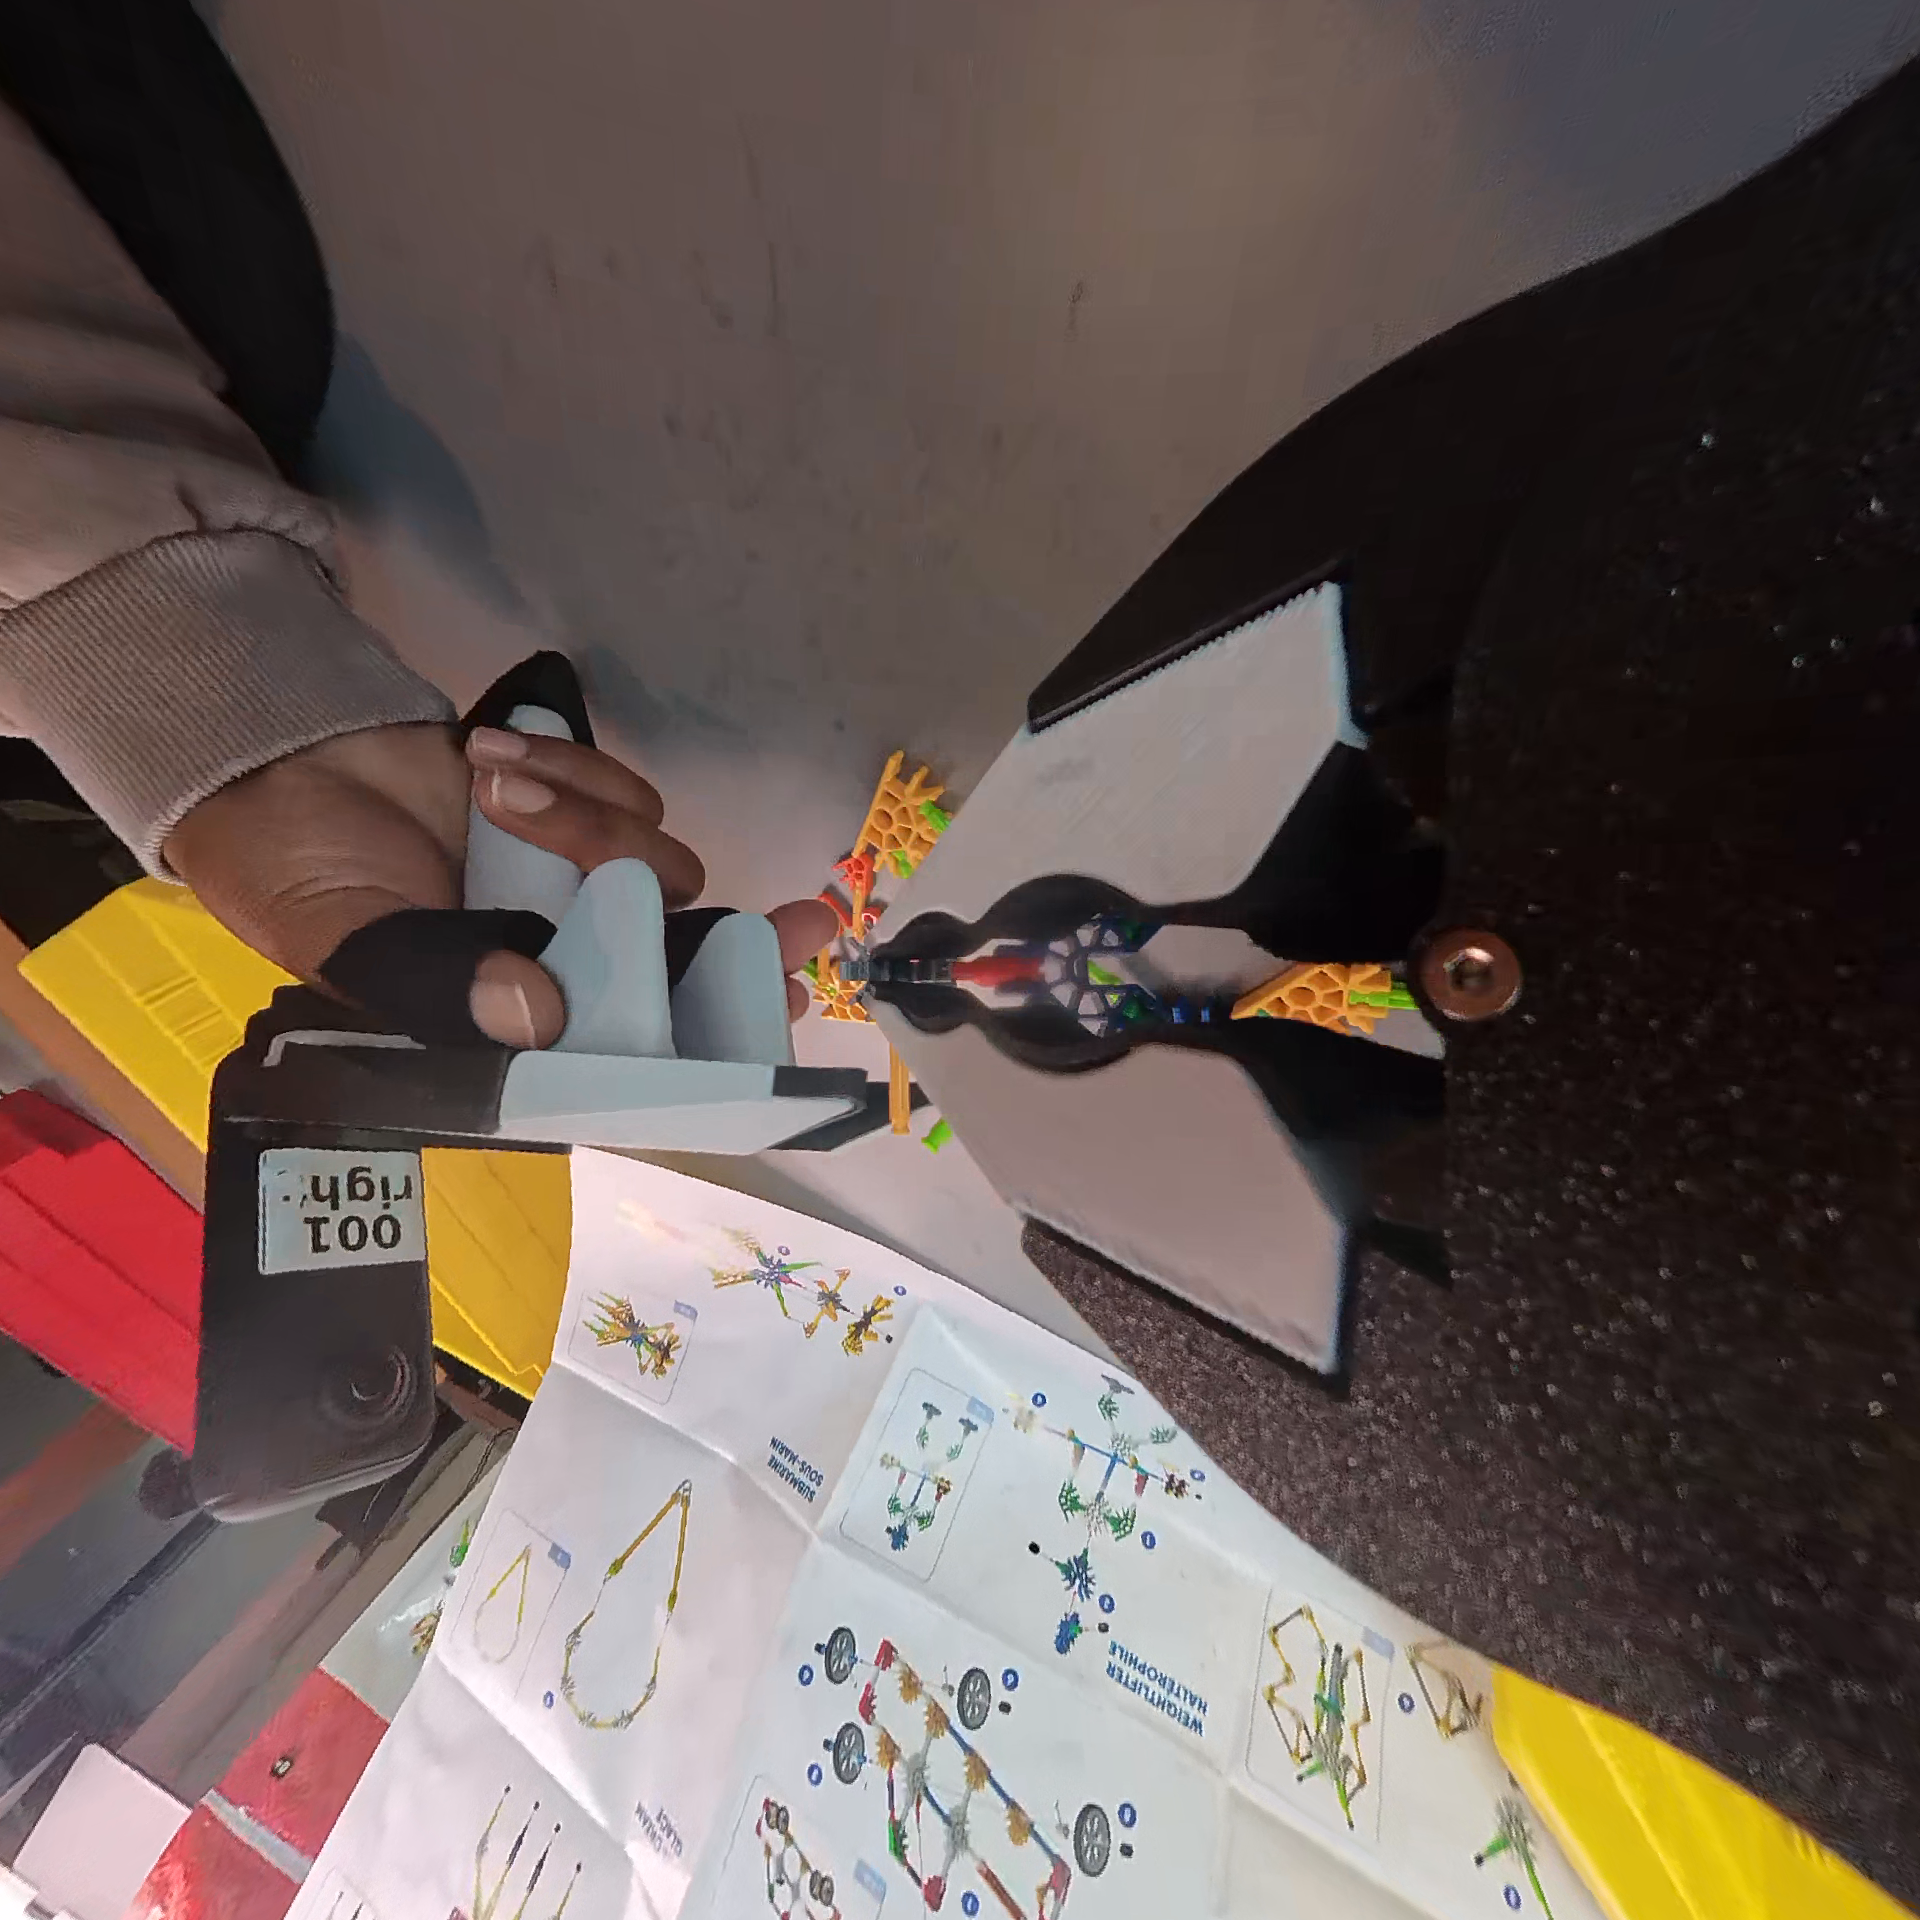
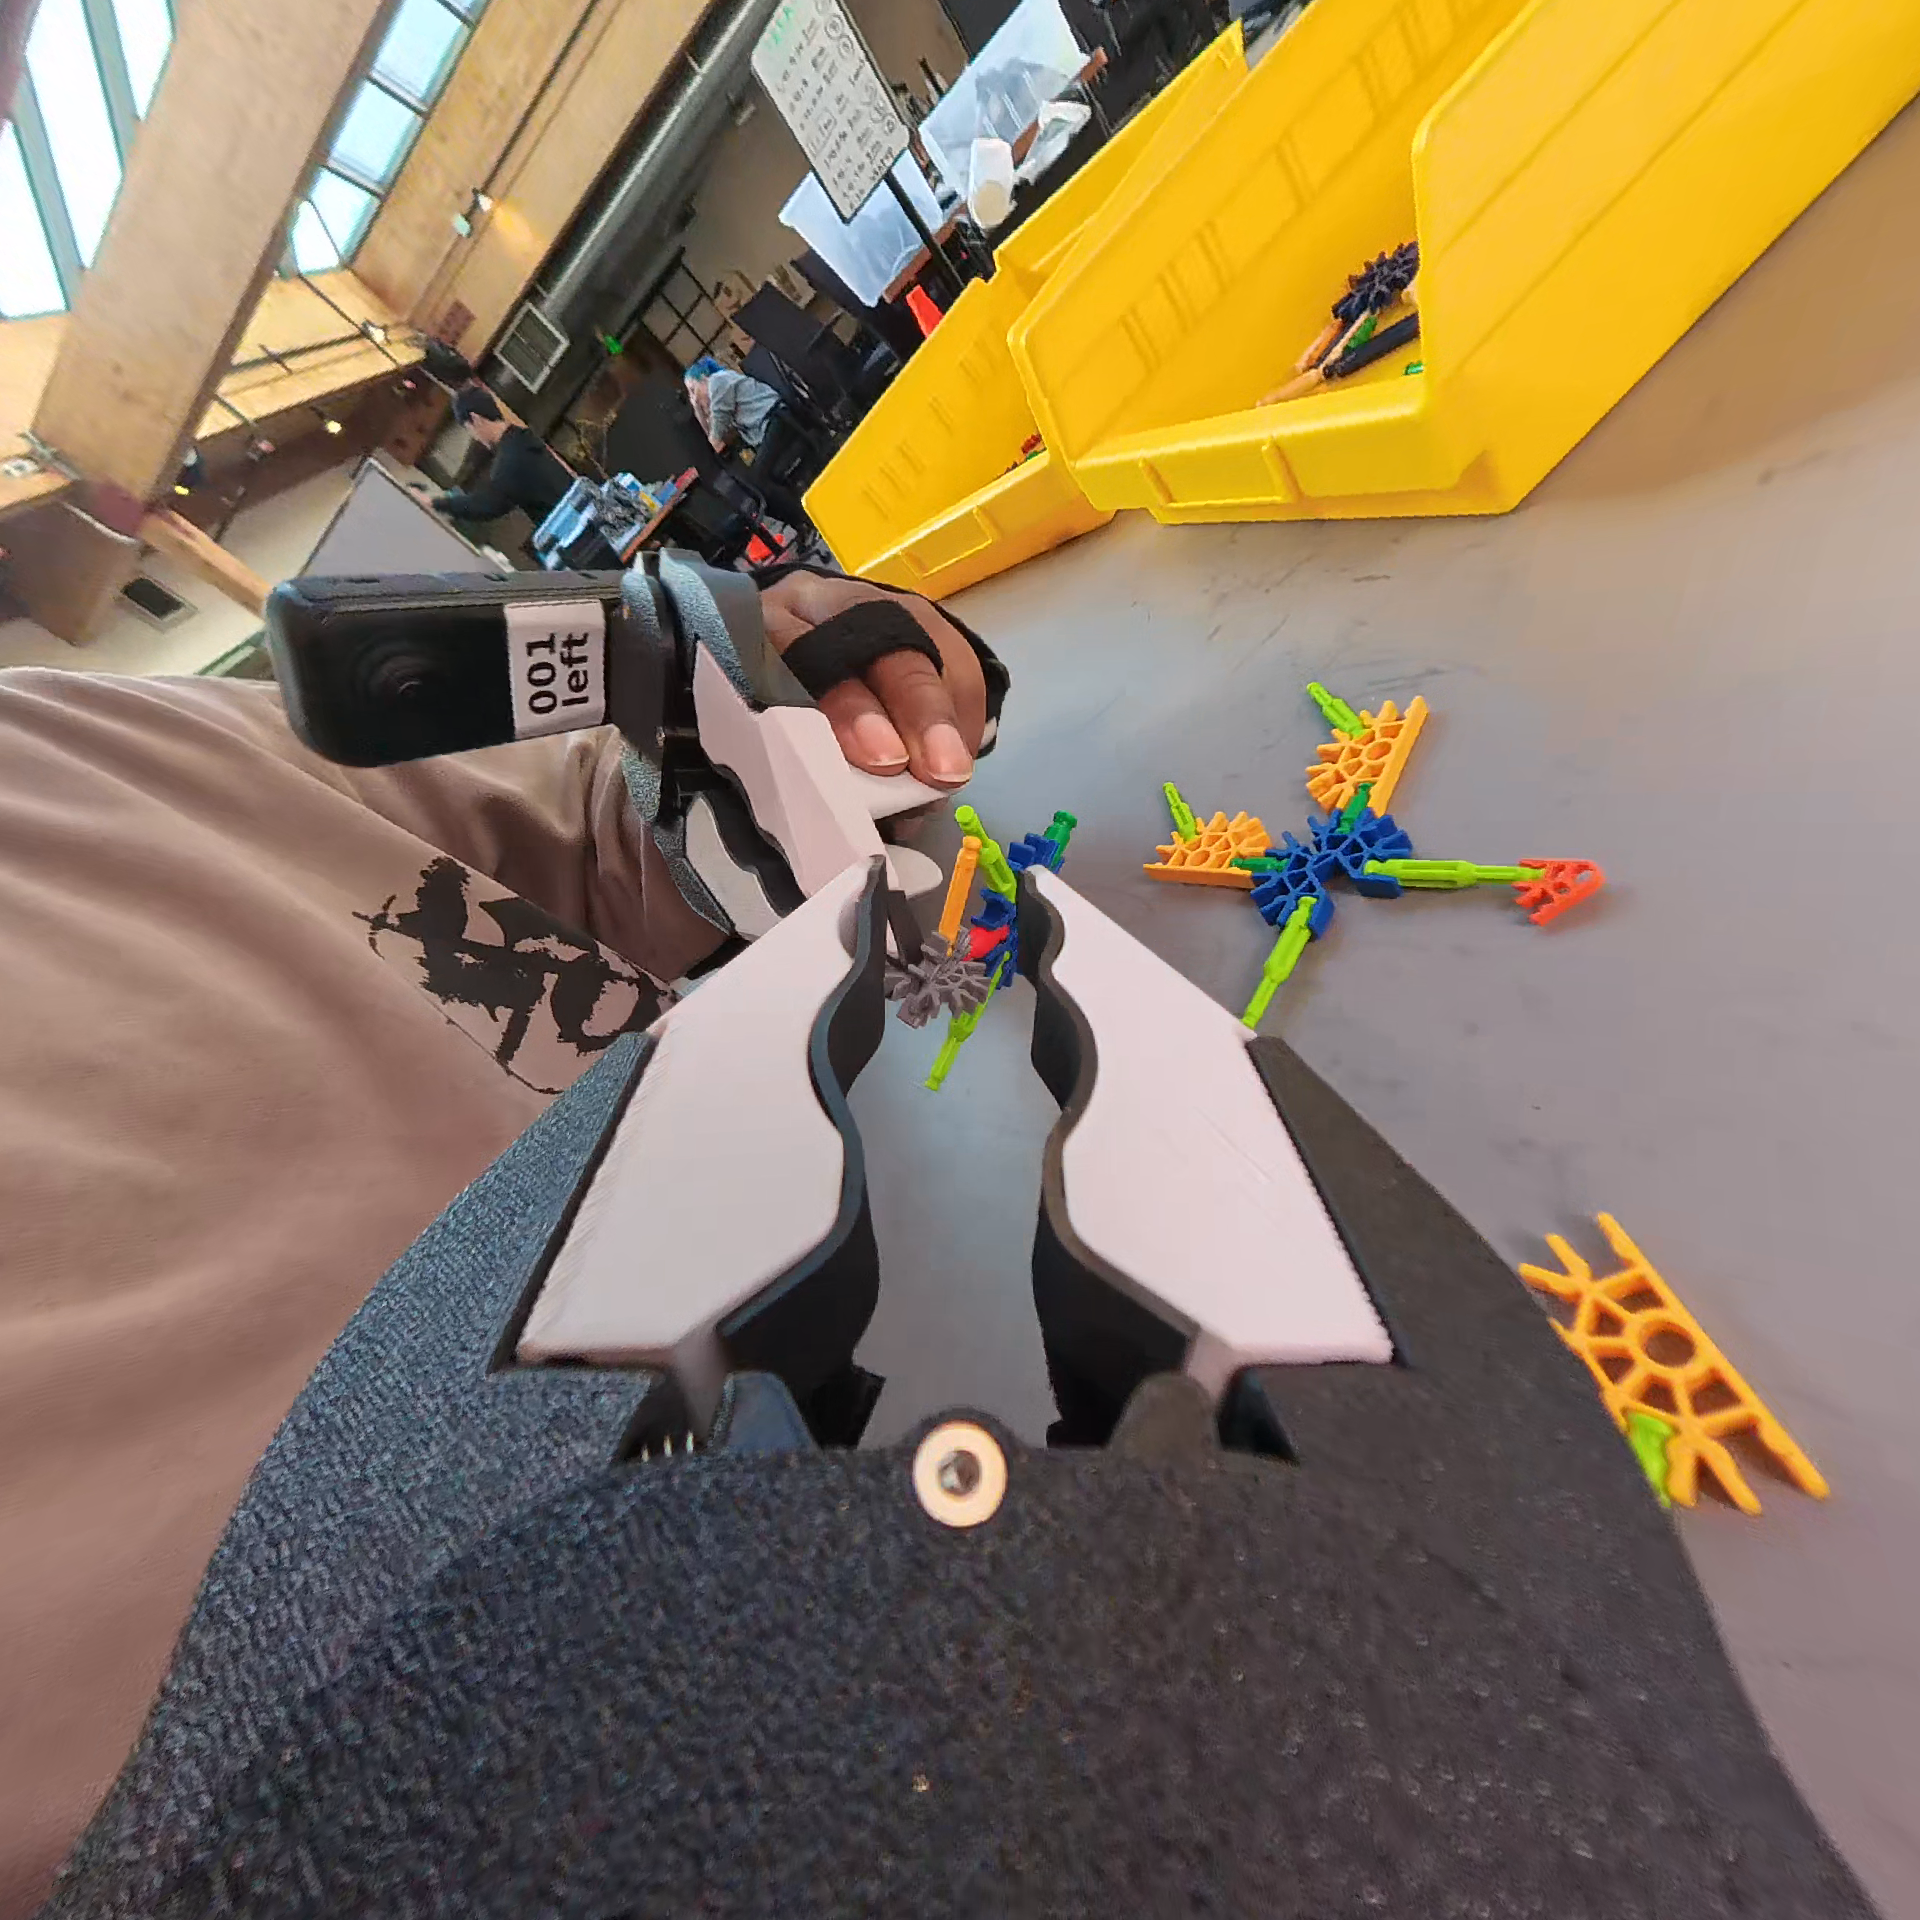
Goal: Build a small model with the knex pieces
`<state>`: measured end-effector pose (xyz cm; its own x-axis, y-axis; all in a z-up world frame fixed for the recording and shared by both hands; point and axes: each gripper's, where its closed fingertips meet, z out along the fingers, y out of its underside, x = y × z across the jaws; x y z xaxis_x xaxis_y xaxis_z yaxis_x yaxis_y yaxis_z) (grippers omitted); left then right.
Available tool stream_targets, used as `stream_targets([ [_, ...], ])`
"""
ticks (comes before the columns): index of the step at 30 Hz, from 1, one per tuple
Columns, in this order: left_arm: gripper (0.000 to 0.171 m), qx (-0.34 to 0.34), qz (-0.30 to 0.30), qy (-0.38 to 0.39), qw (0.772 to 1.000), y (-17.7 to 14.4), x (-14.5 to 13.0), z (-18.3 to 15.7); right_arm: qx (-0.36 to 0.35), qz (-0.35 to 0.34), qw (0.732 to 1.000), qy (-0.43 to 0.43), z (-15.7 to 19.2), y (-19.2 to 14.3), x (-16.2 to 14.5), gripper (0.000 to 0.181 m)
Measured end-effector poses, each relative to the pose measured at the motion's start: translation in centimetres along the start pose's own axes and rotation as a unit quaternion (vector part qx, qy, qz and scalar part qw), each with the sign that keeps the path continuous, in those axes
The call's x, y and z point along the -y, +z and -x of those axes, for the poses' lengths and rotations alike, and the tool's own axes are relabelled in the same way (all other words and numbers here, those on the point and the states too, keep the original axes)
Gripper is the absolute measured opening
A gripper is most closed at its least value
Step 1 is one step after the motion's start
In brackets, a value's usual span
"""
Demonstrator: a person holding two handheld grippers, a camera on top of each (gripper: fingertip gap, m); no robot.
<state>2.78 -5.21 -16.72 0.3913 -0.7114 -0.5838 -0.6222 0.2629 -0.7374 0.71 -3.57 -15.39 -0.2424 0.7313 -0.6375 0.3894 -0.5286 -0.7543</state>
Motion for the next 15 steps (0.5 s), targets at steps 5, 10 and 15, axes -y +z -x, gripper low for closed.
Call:
stream_targets([
  [5,0.004,0.000,0.020,0.005,1.000,0.4,-0.8,-0.2,-0.029,0.012,0.999,-0.032,-0.7,0.4,-0.5,0.001],
  [10,0.022,-0.035,-0.063,-0.198,0.977,-0.7,0.5,1.8,-0.036,-0.048,0.992,-0.115,-0.2,-1.4,2.0,0.000],
  [15,0.032,-0.190,-0.161,-0.524,0.815,-1.2,1.5,2.7,0.017,-0.202,0.961,-0.188,3.7,-4.0,6.2,0.000],
])
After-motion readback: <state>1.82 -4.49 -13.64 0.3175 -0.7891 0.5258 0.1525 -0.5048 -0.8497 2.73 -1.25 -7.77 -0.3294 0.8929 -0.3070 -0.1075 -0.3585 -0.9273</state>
